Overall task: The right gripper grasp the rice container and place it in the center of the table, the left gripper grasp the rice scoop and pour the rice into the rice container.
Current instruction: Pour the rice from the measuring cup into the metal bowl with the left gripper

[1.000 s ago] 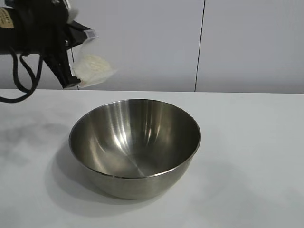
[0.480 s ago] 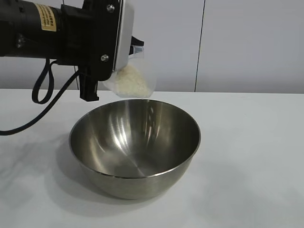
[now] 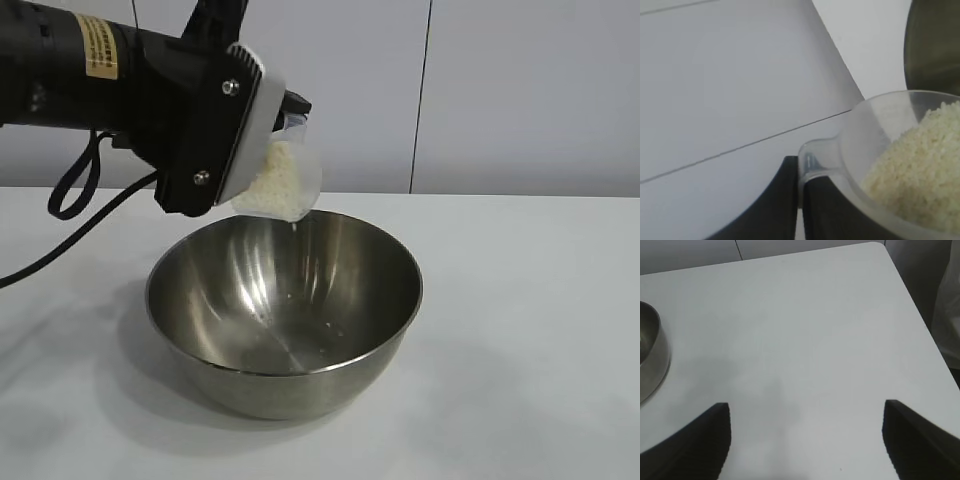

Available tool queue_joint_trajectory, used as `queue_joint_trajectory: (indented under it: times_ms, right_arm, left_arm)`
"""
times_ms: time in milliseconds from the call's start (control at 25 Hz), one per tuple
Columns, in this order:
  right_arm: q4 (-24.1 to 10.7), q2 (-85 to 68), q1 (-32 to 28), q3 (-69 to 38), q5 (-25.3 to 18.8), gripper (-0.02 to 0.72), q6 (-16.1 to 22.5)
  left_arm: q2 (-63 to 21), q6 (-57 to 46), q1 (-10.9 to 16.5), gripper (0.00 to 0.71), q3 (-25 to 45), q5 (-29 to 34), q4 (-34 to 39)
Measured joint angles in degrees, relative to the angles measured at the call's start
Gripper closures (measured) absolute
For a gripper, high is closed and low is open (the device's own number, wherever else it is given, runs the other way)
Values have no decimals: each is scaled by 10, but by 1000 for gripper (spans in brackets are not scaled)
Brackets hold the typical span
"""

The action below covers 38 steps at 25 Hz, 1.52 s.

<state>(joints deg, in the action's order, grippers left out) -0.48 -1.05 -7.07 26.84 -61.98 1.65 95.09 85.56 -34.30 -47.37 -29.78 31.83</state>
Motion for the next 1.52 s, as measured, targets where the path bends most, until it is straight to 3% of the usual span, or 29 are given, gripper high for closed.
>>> queue_joint_trajectory:
  times_ms: [280,1200,1360,1520]
  right_arm:
    - [0,0,0,0,0,135,0]
    - [0,0,0,0,-1,135,0]
    - [0,0,0,0,-1,135,0]
    - [0,0,0,0,0,135,0]
  left_arm:
    - [0,79,0,701,1,34,108]
    - [0,239,0,701,1,46,118]
    - [0,202,0,701,1,43,116]
    - [0,51,0,701,1,-13,114]
